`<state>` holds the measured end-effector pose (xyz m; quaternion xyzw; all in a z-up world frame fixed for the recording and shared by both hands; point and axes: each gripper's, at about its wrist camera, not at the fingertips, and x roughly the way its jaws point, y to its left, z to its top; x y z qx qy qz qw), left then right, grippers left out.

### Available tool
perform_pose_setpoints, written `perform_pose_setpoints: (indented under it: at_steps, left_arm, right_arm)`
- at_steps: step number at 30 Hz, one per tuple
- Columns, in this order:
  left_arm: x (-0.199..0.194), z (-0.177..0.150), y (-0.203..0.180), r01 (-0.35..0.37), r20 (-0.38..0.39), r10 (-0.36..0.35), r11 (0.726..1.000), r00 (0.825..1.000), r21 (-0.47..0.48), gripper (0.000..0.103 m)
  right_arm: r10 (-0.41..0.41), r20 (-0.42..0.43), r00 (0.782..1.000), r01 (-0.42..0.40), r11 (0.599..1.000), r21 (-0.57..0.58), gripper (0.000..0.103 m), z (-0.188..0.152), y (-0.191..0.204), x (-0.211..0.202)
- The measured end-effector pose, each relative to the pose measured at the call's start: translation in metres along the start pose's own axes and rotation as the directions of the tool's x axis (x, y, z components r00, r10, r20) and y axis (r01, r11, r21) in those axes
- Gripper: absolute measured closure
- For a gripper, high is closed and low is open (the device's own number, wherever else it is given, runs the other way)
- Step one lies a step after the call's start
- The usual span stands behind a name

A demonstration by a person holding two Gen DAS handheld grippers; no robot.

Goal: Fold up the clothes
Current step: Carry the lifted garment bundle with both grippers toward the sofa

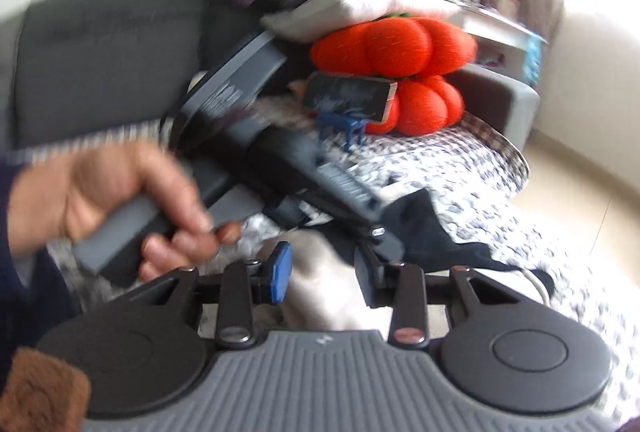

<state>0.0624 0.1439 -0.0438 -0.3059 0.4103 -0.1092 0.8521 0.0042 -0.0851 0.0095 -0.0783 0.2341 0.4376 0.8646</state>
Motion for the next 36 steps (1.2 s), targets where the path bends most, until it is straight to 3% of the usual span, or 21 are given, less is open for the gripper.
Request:
perform_pose_setpoints:
  at_steps: [2,4,6,8,13,18,21,24,36]
  left_arm:
    - [-0.002,-0.002,0.002,-0.001,0.004,0.001,1.000,1.000,-0.004,0.055]
    - [-0.003,-0.004,0.003,0.004,0.005,-0.004,1.000,1.000,-0.016,0.055]
    - [-0.003,-0.004,0.005,0.008,0.005,-0.008,1.000,1.000,-0.027,0.055]
    - [-0.002,-0.004,0.006,0.012,0.004,-0.012,0.999,1.000,-0.037,0.054]
    - [-0.002,-0.005,0.009,0.018,0.003,-0.018,0.998,1.000,-0.061,0.053]
    - [-0.003,-0.006,0.011,0.020,0.002,-0.019,0.997,1.000,-0.070,0.053]
    - [-0.003,-0.007,0.011,0.018,0.003,-0.018,0.997,1.000,-0.069,0.053]
    - [-0.004,-0.008,0.010,0.019,0.003,-0.018,0.997,1.000,-0.071,0.053]
    - [-0.006,-0.009,0.012,0.022,0.002,-0.022,0.997,1.000,-0.078,0.053]
  right_arm:
    - [-0.054,0.001,0.999,0.053,0.983,0.177,0.064,-0.001,-0.034,-0.007]
    - [-0.113,-0.022,0.993,0.113,0.925,0.363,0.064,-0.005,-0.068,-0.012]
    - [-0.127,-0.076,0.989,0.148,0.832,0.535,0.064,-0.019,-0.098,-0.012]
    - [-0.126,-0.159,0.979,0.200,0.714,0.671,0.063,-0.037,-0.121,-0.009]
    - [-0.022,-0.123,0.992,0.117,0.515,0.849,0.060,-0.058,-0.142,-0.005]
    - [-0.003,-0.132,0.991,0.116,0.496,0.861,0.054,-0.055,-0.141,0.010]
    - [0.021,-0.117,0.993,0.095,0.454,0.886,0.050,-0.063,-0.150,0.012]
    - [0.031,-0.097,0.995,0.074,0.438,0.896,0.048,-0.067,-0.155,0.014]
    - [-0.037,-0.046,0.998,0.058,0.466,0.883,0.046,-0.062,-0.160,0.026]
